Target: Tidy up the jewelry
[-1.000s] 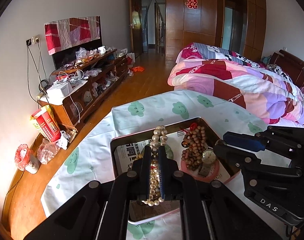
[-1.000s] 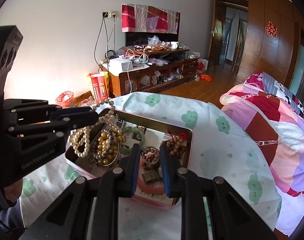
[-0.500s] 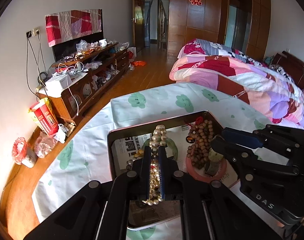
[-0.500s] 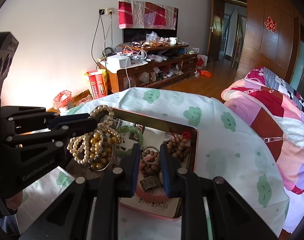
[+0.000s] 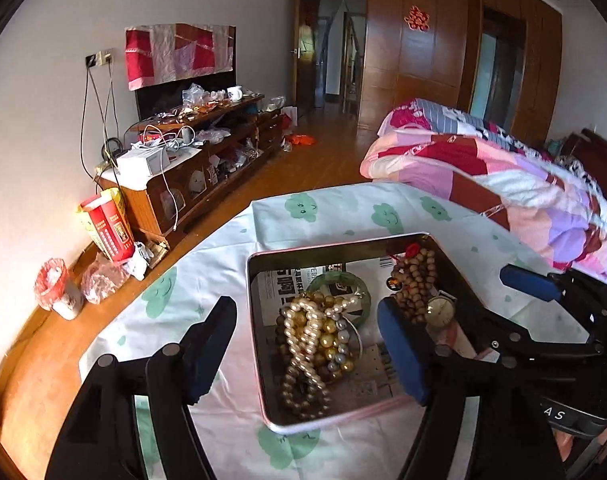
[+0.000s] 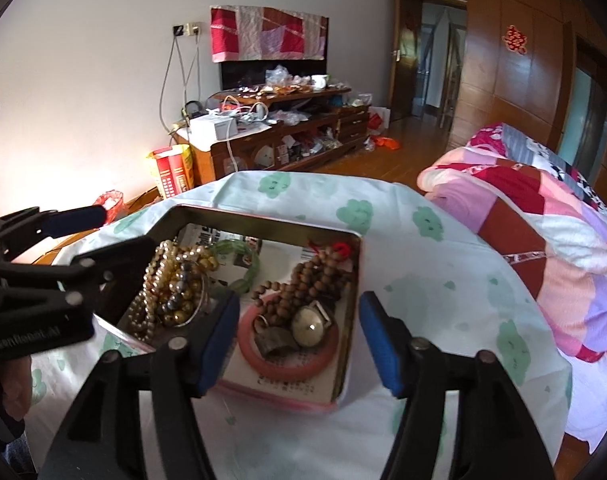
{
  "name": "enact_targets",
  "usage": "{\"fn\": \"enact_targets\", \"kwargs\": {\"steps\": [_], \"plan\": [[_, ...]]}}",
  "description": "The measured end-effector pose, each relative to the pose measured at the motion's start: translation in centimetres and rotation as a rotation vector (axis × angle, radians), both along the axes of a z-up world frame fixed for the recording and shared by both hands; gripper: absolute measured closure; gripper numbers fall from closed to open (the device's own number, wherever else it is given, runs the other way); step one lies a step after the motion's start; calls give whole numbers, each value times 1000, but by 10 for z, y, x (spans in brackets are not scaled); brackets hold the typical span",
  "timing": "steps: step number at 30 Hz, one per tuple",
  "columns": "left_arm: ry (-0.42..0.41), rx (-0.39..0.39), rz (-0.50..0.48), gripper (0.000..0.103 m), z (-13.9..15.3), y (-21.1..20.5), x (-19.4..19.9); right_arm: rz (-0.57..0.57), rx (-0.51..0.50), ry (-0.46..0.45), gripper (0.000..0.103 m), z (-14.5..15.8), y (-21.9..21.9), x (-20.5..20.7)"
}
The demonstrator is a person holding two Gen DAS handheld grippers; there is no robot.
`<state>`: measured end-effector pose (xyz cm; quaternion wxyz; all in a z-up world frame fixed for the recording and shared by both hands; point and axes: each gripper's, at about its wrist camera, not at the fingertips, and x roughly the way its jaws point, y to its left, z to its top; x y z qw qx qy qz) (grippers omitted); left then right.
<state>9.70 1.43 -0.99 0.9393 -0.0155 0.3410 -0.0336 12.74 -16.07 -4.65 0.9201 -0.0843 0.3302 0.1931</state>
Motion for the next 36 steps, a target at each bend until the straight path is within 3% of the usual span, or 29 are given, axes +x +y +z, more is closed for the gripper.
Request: {"fn": "enact_targets", "kwargs": {"steps": [4,10,29,36], "plan": [[-13,-19,26,30,2,4,-13,-20,17,-19,36,7,-7,-14],[-39,-38,39,30,7,8,-33,-45,62,-75,26,22,-18,-34],[-35,-31,60,30,9,9,-52,-50,78,-91,21,29,-25,-51],[-45,-30,59,30,14,8,-58,-59,82,-111,15,33,-28,-57]]}}
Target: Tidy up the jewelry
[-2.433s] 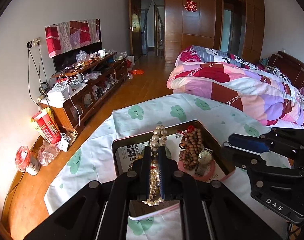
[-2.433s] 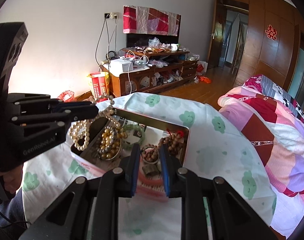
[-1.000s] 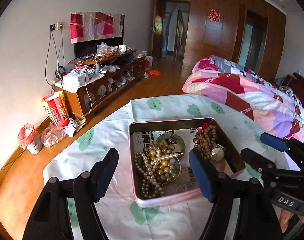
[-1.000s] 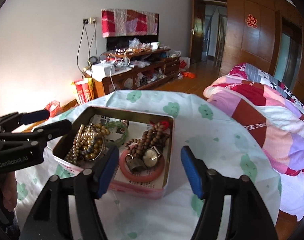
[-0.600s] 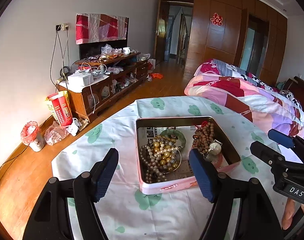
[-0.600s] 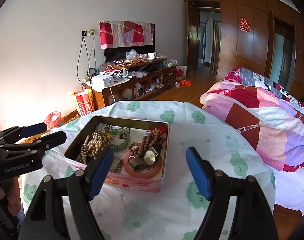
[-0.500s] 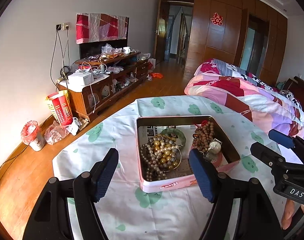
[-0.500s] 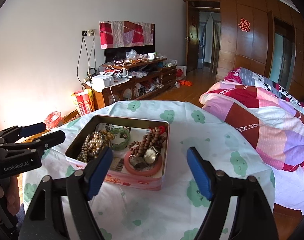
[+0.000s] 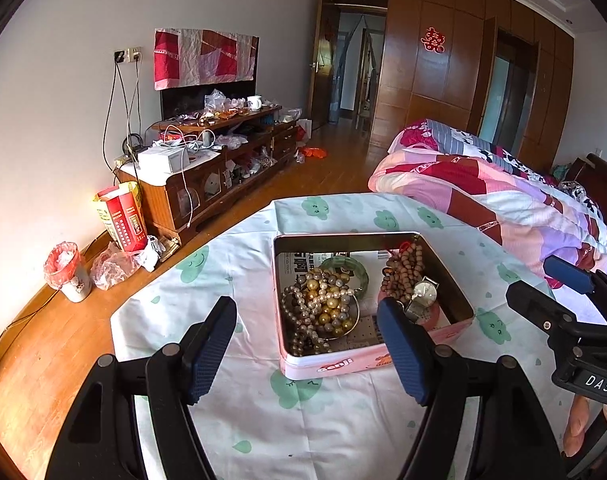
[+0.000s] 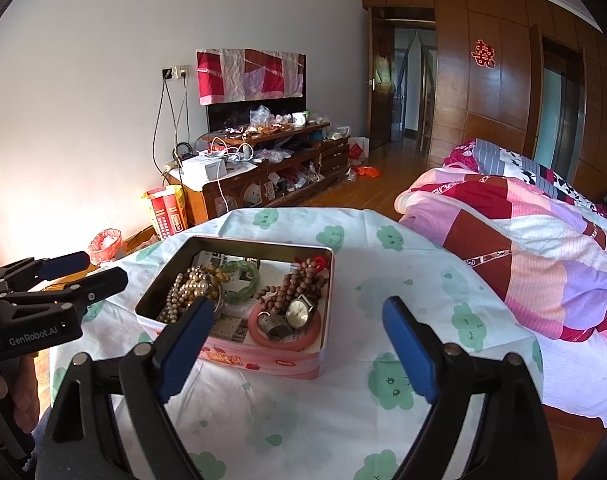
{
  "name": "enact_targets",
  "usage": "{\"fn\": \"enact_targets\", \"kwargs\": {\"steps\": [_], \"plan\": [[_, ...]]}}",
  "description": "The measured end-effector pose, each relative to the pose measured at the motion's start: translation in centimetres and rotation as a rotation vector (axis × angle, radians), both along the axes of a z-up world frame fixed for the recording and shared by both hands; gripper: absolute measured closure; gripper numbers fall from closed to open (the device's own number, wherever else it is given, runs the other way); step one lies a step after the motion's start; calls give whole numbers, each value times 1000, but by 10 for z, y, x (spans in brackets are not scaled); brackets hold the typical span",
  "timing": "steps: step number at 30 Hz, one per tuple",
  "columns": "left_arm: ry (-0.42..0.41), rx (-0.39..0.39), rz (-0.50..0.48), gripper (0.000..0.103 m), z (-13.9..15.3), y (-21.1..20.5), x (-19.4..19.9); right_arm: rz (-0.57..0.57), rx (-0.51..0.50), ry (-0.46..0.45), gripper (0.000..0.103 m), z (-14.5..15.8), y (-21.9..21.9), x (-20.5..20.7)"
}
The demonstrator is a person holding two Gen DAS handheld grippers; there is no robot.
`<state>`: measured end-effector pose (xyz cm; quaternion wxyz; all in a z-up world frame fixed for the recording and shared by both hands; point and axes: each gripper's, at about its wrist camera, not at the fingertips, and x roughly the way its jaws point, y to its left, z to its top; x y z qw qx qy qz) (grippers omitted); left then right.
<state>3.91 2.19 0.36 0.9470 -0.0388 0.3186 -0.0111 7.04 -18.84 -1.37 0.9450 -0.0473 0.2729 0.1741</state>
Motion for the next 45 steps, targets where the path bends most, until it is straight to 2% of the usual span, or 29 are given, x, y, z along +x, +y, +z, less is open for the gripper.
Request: {"fn": "enact_targets", "kwargs": {"steps": [17,29,34,36,38,45], "plan": [[-1,12,-10,30,2,-2,-1,-10,0,6,15,-3,-3,-1],[-19,39,-25,30,6,-5,-5,-29,4,-3,10,-5,-9,0],[-3,38,-18,30,5,-4,-3,-30,3,-5,10,-6,-9,1],[7,43,-8,27,2,-3,-1,-31,5,-1,10,-5,-9,0],[14,48,-4,20,0,-2,0,-31,7,-1,10,-6,-9,0],[-20,92,-12,18,-1,-9,-6,-39,2,10,10,-11,-13,3]]}}
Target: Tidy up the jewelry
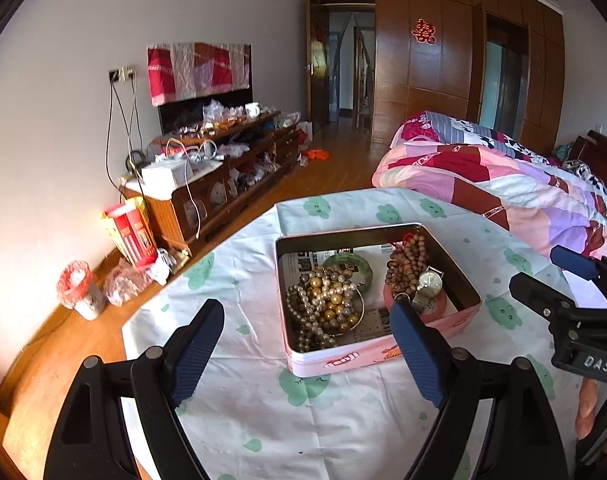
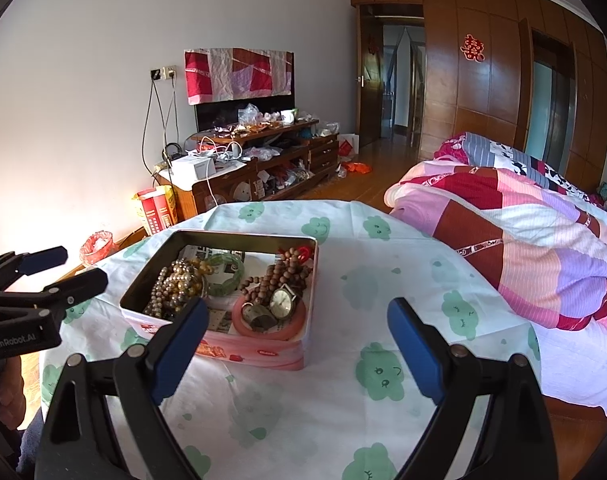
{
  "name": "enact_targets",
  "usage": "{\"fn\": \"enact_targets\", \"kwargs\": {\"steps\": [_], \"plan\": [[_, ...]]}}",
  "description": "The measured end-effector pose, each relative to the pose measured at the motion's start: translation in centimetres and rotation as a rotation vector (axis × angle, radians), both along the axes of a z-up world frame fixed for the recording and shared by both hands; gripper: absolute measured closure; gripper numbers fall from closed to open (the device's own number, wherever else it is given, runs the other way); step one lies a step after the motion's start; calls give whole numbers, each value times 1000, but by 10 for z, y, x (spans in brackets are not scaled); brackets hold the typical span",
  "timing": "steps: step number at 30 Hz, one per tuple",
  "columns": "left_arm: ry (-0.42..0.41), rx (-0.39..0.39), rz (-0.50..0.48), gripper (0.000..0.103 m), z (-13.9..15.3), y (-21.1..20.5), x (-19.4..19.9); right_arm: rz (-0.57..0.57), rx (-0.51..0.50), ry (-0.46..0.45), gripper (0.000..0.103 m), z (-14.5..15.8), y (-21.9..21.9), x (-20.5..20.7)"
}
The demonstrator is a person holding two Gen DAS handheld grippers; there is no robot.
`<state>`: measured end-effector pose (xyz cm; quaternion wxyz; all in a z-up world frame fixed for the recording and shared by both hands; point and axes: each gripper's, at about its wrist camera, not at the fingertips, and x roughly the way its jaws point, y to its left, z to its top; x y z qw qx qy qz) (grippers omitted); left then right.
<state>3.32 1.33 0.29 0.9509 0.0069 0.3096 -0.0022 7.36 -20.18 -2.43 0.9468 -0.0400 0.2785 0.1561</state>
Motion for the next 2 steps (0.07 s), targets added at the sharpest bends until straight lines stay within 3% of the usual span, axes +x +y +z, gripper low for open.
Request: {"fn": "enact_targets", "kwargs": {"steps": [2], "plan": [[-8,-1,-10,18,2,-1,-2,-6,-8,3,10,-2,-2,2]]}}
